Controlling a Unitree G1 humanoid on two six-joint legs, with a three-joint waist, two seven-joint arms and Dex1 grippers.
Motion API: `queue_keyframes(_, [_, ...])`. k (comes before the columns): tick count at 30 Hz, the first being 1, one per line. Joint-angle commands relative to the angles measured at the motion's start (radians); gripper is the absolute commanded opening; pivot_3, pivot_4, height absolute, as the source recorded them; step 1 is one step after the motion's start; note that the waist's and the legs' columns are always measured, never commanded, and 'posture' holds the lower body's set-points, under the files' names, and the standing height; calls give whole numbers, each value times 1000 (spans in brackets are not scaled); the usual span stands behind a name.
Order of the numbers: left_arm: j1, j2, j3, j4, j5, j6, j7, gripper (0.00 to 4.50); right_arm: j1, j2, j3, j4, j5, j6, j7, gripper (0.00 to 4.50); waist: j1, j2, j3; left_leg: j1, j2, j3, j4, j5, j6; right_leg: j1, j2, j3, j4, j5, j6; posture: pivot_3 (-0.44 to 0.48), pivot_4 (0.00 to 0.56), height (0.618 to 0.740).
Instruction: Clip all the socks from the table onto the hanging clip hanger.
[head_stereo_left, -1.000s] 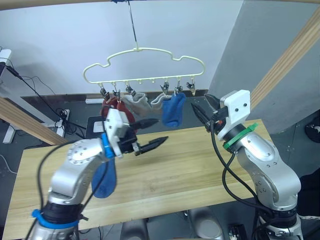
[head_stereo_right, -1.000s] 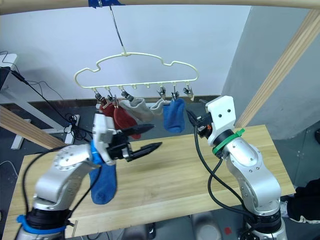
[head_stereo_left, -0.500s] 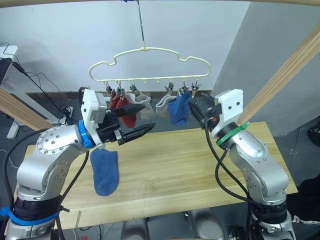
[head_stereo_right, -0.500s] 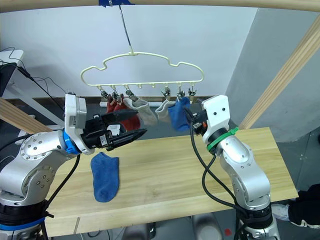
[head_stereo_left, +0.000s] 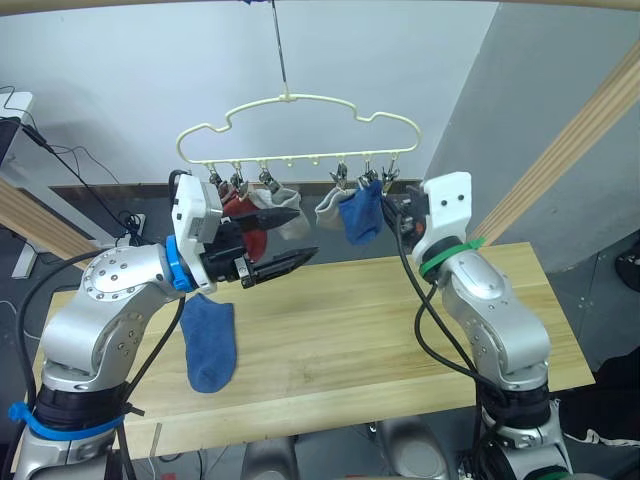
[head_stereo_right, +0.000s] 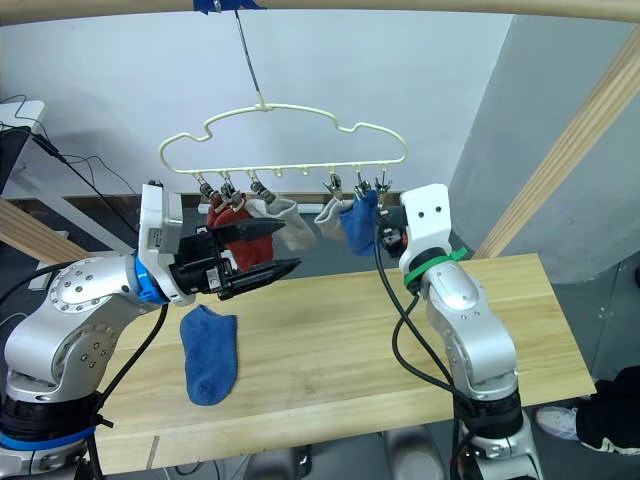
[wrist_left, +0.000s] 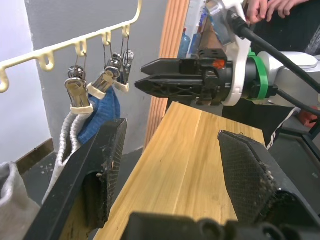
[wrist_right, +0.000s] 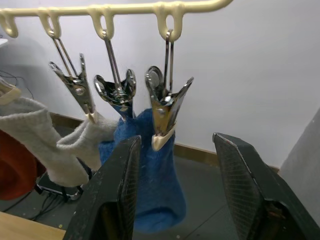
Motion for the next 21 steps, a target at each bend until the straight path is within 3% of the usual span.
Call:
queue_keyframes(1, [-13,-6,2,-14,7,-29,-6,3220,-32,22,4,4,-19,-21,-21,2370,0,0,0,0,0,0,0,0,0,0,0,0,0,0,0,-172,269,740])
queue_keyframes(21, [-21,-13,-26,3,38,-51,-12,3220,-119,110,-22,104,-98,-85,-103,2370,0,0,0,0,0,0,0,0,0,0,0,0,0,0,0,-165,269,740])
